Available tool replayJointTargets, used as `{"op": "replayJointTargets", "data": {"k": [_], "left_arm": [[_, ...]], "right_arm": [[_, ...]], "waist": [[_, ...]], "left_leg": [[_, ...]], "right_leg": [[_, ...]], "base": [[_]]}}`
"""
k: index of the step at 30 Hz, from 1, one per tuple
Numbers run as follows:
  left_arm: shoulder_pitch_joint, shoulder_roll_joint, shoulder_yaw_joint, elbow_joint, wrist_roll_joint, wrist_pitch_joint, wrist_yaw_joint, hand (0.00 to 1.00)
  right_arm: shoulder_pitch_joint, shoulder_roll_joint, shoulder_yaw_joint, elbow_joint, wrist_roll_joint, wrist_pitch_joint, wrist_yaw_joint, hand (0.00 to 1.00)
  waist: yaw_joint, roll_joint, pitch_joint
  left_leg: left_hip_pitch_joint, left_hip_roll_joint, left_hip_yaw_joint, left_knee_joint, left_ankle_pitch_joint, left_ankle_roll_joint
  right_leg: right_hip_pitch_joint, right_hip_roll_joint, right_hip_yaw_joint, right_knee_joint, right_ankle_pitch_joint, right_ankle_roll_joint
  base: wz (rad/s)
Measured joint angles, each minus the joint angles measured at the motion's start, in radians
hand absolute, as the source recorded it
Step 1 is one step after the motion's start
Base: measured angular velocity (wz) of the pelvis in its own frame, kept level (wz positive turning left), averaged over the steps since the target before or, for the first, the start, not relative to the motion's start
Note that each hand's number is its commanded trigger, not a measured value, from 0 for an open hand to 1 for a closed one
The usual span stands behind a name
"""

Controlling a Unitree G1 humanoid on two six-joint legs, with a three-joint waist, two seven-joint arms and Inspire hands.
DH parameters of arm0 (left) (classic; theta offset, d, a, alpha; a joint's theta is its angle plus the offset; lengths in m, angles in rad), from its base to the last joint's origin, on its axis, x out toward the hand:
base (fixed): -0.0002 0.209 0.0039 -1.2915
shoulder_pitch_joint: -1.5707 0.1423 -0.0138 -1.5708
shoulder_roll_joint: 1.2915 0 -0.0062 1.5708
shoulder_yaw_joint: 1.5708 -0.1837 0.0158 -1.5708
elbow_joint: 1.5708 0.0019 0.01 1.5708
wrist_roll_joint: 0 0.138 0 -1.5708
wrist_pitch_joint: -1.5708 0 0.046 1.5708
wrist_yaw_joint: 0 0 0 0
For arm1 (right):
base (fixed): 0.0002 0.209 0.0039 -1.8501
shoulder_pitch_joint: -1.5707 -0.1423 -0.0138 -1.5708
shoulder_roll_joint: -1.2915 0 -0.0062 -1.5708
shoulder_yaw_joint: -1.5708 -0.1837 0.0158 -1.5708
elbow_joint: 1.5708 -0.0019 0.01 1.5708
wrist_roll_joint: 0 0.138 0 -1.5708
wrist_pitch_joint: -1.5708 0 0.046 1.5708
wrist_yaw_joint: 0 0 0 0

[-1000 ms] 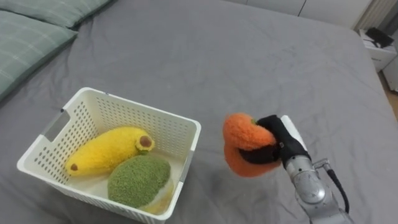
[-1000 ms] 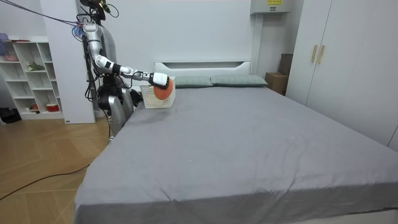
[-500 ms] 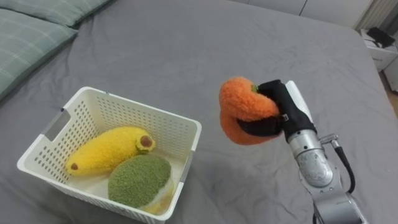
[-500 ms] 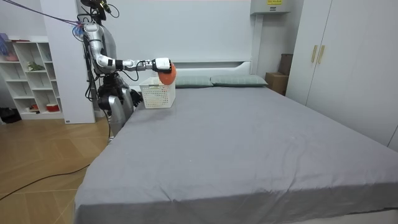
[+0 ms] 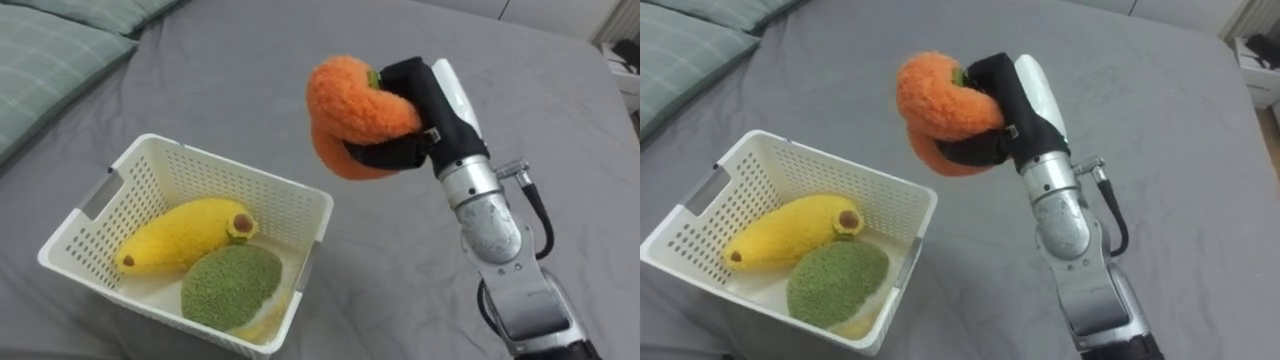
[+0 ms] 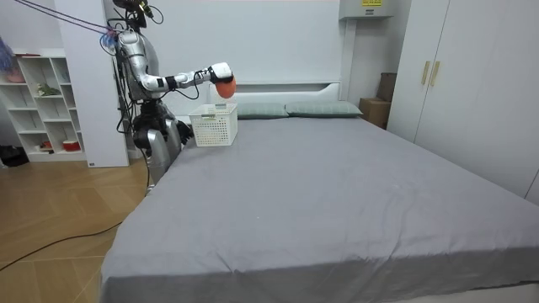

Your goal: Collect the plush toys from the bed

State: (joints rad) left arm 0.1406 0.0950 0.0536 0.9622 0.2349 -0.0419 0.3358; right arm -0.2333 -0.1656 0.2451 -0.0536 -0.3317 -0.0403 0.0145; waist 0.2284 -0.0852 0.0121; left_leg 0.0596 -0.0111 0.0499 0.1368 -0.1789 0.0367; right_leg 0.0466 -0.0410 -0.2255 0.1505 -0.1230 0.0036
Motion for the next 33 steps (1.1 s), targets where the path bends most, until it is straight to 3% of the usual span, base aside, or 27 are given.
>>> {"op": "replayJointTargets", "data": {"k": [4,6,9,10,11,14,17,24,33], "left_arm": [[-0.014,0.0,-0.012,0.0,0.019,0.007,-0.003,0.0],[-0.017,0.004,-0.038,-0.002,0.022,0.017,0.007,0.0],[-0.025,0.007,-0.049,-0.002,0.039,0.023,0.009,0.0],[-0.027,0.009,-0.053,-0.002,0.041,0.023,0.01,0.0],[-0.03,0.012,-0.059,0.0,0.041,0.023,0.01,0.0],[-0.043,0.014,-0.058,0.001,0.043,0.023,0.005,0.0],[-0.054,0.016,-0.058,0.001,0.043,0.023,0.005,0.0],[-0.062,0.023,-0.064,0.001,0.041,0.027,0.006,0.0],[-0.063,0.027,-0.067,0.0,0.042,0.028,0.006,0.0]], "right_arm": [[-0.044,0.001,0.037,-0.002,0.013,0.001,0.022,0.87],[-0.064,0.013,0.091,-0.002,0.002,0.02,0.031,0.83],[-0.069,0.036,0.14,-0.001,-0.02,0.039,0.046,0.47],[-0.071,0.039,0.148,-0.001,-0.02,0.043,0.05,0.08],[-0.077,0.04,0.166,0.001,-0.02,0.045,0.056,0.0],[-0.086,0.041,0.178,0.003,-0.02,0.047,0.081,0.0],[-0.1,0.041,0.196,0.005,-0.022,0.053,0.104,0.0],[-0.101,0.058,0.209,0.016,-0.021,0.065,0.144,0.0],[-0.101,0.057,0.206,0.043,-0.024,0.065,0.143,0.0]], "waist": [[0.03,-0.004,-0.0036],[0.047,-0.008,-0.0056],[0.056,-0.015,-0.008],[0.057,-0.017,-0.0077],[0.061,-0.02,-0.007],[0.087,-0.03,-0.0026],[0.105,-0.036,0.0114],[0.111,-0.047,0.0087],[0.105,-0.047,0.0086]], "left_leg": [[-0.005,0.0,0.002,0.0,0.001,0.0],[-0.005,0.0,0.003,0.0,0.001,0.001],[-0.014,0.0,-0.006,-0.001,0.001,0.001],[-0.014,0.0,-0.008,-0.001,0.001,0.001],[-0.014,0.0,-0.011,-0.001,0.001,0.001],[-0.011,-0.001,-0.012,-0.001,0.001,0.001],[-0.012,-0.001,-0.023,0.0,0.001,0.001],[-0.032,-0.002,-0.031,0.009,0.002,0.002],[-0.036,-0.002,-0.036,0.01,0.002,0.002]], "right_leg": [[-0.011,0.0,0.001,0.0,0.0,0.0],[-0.013,0.0,0.002,0.0,0.0,0.0],[-0.011,-0.001,-0.011,0.0,0.0,0.0],[-0.011,-0.001,-0.015,0.0,0.0,0.0],[-0.009,-0.002,-0.022,0.0,0.0,0.0],[-0.002,-0.002,-0.026,-0.001,0.0,0.0],[0.001,-0.002,-0.028,-0.003,0.0,0.0],[-0.013,-0.006,-0.042,-0.002,0.0,0.0],[-0.015,-0.007,-0.049,-0.003,0.0,0.0]], "base": [[-0.01],[0.0],[0.09],[0.13],[0.08],[0.05],[0.05],[0.04],[0.01]]}}
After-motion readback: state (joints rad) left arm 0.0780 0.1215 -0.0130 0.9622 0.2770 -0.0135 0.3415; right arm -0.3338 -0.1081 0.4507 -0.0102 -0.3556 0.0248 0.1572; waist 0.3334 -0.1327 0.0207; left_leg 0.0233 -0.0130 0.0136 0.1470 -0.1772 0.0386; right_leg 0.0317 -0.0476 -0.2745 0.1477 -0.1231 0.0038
